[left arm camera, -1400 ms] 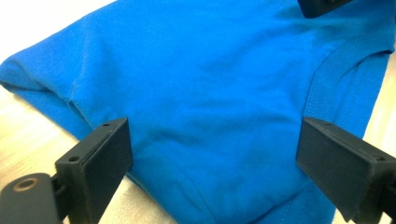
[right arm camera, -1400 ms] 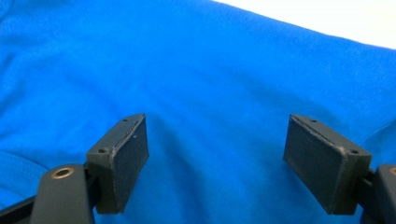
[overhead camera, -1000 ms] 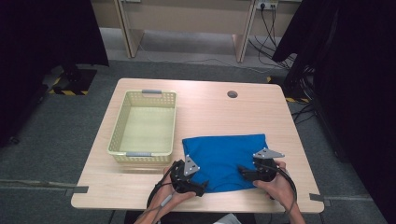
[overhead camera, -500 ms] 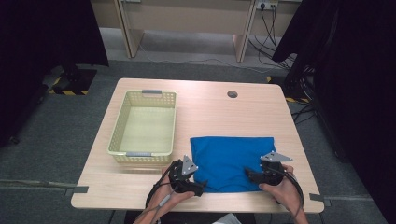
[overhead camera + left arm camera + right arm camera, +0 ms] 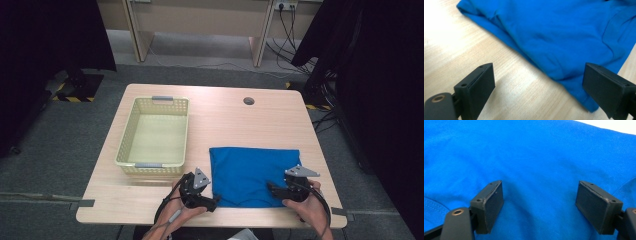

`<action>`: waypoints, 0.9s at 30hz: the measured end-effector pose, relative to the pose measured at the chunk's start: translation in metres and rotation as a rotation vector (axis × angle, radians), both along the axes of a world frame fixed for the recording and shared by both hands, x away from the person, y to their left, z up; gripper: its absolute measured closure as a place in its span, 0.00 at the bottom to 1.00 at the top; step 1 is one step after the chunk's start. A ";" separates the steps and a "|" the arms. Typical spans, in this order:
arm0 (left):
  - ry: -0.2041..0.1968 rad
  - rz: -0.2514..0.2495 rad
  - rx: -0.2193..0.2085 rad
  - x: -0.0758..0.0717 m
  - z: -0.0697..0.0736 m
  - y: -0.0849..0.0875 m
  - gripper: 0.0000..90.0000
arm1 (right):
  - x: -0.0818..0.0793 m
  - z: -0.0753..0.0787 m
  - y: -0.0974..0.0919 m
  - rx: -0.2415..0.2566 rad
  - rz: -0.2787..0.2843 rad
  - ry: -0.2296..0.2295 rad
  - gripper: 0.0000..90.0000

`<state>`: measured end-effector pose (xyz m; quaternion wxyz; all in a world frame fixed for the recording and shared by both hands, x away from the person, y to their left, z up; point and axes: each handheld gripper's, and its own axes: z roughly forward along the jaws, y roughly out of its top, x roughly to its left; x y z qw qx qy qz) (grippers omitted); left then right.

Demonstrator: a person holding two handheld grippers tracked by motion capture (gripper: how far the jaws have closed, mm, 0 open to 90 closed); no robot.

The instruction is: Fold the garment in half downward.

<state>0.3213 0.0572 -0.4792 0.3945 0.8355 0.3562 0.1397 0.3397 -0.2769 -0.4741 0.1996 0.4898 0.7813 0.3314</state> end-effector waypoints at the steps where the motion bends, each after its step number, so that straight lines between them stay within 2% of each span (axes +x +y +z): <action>1: 0.002 0.000 0.001 0.000 0.000 0.001 0.12 | 0.000 0.000 -0.001 0.001 -0.001 -0.003 0.25; 27: 0.015 0.019 0.033 -0.011 -0.004 0.014 0.07 | -0.015 -0.001 -0.016 0.008 -0.022 -0.014 0.25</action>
